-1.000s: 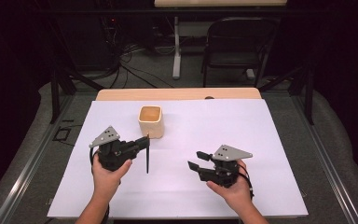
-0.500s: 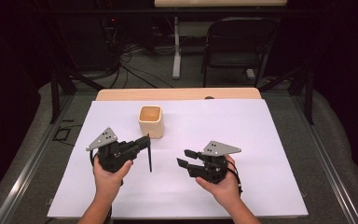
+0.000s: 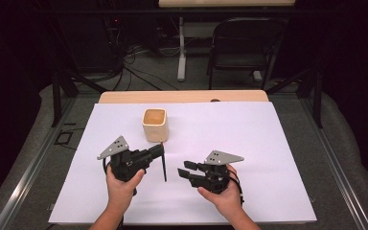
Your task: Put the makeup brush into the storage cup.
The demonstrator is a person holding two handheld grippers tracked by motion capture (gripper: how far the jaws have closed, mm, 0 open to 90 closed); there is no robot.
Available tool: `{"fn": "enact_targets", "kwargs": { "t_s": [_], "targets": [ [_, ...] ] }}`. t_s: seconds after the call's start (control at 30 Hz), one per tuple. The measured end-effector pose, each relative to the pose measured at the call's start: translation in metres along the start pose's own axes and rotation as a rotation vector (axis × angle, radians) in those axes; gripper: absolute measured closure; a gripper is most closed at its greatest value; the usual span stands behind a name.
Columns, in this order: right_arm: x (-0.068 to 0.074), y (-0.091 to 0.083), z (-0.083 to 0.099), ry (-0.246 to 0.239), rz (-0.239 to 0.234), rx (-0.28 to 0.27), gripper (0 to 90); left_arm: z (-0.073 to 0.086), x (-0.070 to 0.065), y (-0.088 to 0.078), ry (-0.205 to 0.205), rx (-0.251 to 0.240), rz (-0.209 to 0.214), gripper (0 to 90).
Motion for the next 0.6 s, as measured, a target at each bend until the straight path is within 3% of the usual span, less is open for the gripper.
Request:
{"fn": "enact_targets", "kwargs": {
  "t_s": [0.27,0.6],
  "targets": [
    [0.007,0.003,0.005,0.043,-0.038,0.01,64.8,0.002,-0.002,0.001,-0.029,-0.02,0.016,84.1],
    [0.01,0.01,0.014,0.097,-0.061,0.024,67.2,0.007,-0.008,0.006,-0.026,-0.024,0.027,84.1]
  ]
}}
Point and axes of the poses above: each handheld gripper's, and its own axes: y roughly forward along the jaws, z roughly out of its underside, x roughly to its left, the point moved 6 cm from there along y, roughly forward along the jaws, and after that the axes turned 9 degrees about -x, right-handed, at the moved point
